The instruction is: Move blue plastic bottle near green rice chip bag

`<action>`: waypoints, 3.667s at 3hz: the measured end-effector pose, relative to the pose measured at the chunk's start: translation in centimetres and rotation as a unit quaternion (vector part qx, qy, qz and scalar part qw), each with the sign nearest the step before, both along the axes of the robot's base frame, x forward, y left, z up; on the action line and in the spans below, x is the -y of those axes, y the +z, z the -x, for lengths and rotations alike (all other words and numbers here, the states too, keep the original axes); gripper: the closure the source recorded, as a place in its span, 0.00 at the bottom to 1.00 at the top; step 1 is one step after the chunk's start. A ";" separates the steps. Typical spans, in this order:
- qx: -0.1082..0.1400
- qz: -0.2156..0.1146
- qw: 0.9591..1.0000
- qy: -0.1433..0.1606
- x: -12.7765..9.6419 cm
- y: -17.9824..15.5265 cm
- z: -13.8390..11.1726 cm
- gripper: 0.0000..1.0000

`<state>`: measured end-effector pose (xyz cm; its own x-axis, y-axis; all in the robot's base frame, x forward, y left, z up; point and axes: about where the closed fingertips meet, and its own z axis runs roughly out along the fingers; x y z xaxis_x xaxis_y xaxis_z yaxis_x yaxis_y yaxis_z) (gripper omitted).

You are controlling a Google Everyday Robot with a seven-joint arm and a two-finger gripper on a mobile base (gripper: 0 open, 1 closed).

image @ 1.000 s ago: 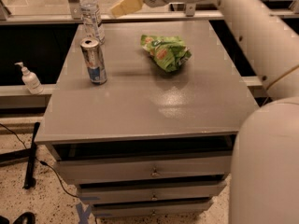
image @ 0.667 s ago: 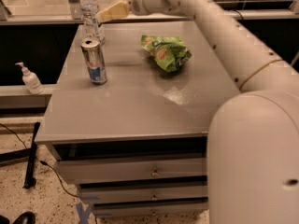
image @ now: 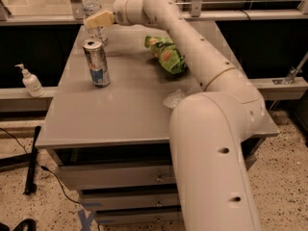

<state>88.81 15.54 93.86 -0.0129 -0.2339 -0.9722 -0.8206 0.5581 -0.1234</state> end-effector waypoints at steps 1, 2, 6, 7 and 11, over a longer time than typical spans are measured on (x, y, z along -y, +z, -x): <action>0.002 -0.018 1.000 0.016 -3.1 -0.4 -1.3 0.19; 0.000 -0.023 1.000 0.021 -3.8 -0.5 -1.8 0.41; 0.048 -0.011 0.997 -0.065 11.0 9.2 5.6 1.00; 0.086 -0.017 0.985 -0.151 19.4 14.0 9.6 1.00; -0.001 -0.035 0.968 -0.250 29.1 2.7 18.9 1.00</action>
Offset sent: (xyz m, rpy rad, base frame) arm 0.0343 0.0379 0.0015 0.0560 0.0033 0.0482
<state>69.92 -13.55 96.57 -0.1090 -0.1307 -0.9854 -0.4456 0.8926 -0.0692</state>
